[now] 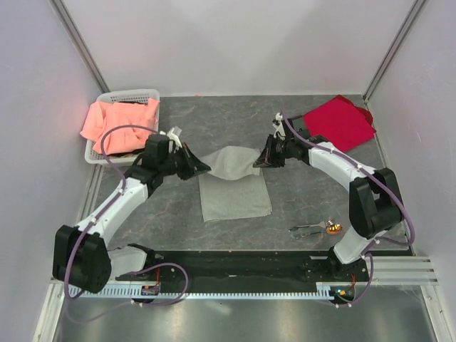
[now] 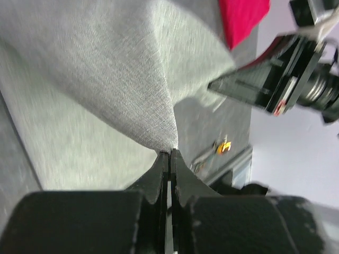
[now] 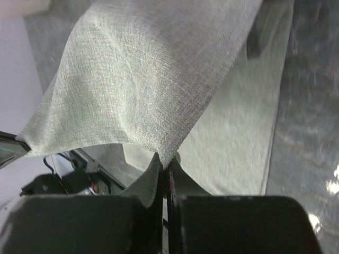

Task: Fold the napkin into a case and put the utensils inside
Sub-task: Fold the rectangle-folded napkin at the center of the board.

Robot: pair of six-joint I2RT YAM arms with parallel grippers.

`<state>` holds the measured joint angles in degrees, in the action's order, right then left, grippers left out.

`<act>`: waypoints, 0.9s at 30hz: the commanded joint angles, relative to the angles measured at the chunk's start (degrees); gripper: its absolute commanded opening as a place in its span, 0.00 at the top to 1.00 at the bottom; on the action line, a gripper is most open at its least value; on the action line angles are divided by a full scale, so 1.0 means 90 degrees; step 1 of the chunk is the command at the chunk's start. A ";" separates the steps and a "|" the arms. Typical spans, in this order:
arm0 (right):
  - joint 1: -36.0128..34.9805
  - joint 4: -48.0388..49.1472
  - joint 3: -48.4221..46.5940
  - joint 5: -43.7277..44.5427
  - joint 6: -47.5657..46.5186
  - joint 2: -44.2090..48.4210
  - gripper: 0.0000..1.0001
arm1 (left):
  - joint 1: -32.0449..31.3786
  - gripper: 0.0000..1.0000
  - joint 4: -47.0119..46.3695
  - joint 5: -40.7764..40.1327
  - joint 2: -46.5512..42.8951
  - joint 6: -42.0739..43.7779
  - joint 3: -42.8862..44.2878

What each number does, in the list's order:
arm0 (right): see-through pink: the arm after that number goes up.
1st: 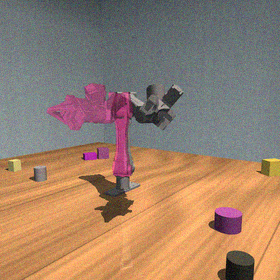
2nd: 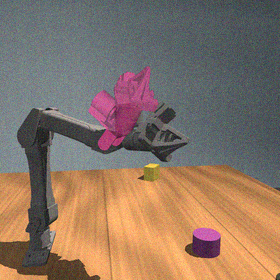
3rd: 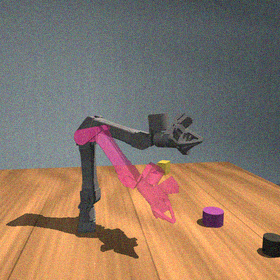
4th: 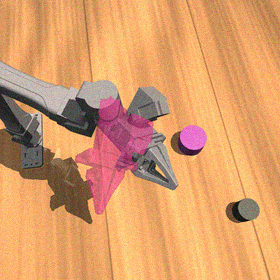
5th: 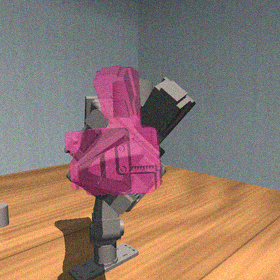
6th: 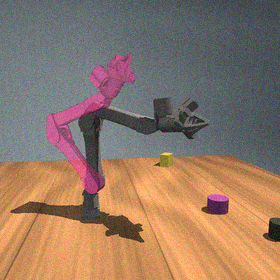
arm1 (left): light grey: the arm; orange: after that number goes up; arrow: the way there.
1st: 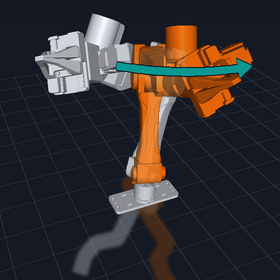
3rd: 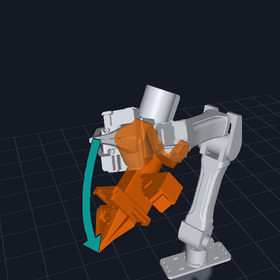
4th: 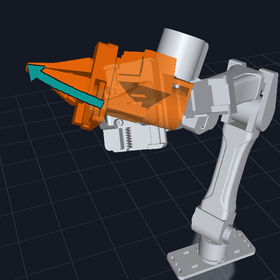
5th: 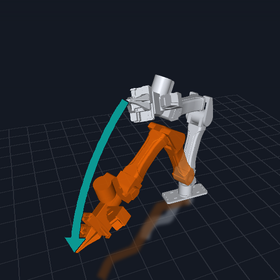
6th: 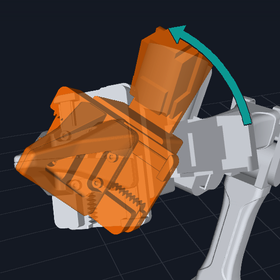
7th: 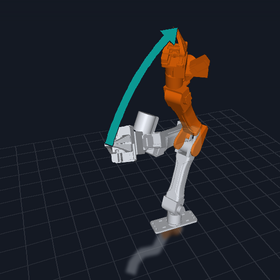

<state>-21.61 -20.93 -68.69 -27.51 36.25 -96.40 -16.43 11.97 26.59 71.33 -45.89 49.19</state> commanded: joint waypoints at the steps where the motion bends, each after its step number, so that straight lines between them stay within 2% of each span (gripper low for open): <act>1: 0.0018 -0.0359 0.0560 -0.0323 -0.0492 0.0573 1.00 | -0.0342 0.98 0.0272 -0.0112 -0.0746 0.0070 -0.0873; 10: 0.0018 -0.0428 0.1566 -0.0381 -0.0669 0.1033 1.00 | -0.0773 0.98 0.0330 -0.0152 -0.1246 -0.0165 -0.1998; 19: 0.0018 -0.0302 0.2251 -0.0362 -0.0590 0.1463 1.00 | -0.0890 0.98 0.0487 -0.0288 -0.1304 -0.0136 -0.2418; 27: 0.0008 -0.0048 0.2504 -0.0391 -0.0424 0.1434 1.00 | -0.0890 0.98 0.0487 -0.0669 -0.1060 -0.0018 -0.2389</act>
<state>-21.54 -23.53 -47.24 -30.22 31.70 -85.01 -24.25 16.78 22.85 60.86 -46.22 27.42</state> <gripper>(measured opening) 0.012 0.036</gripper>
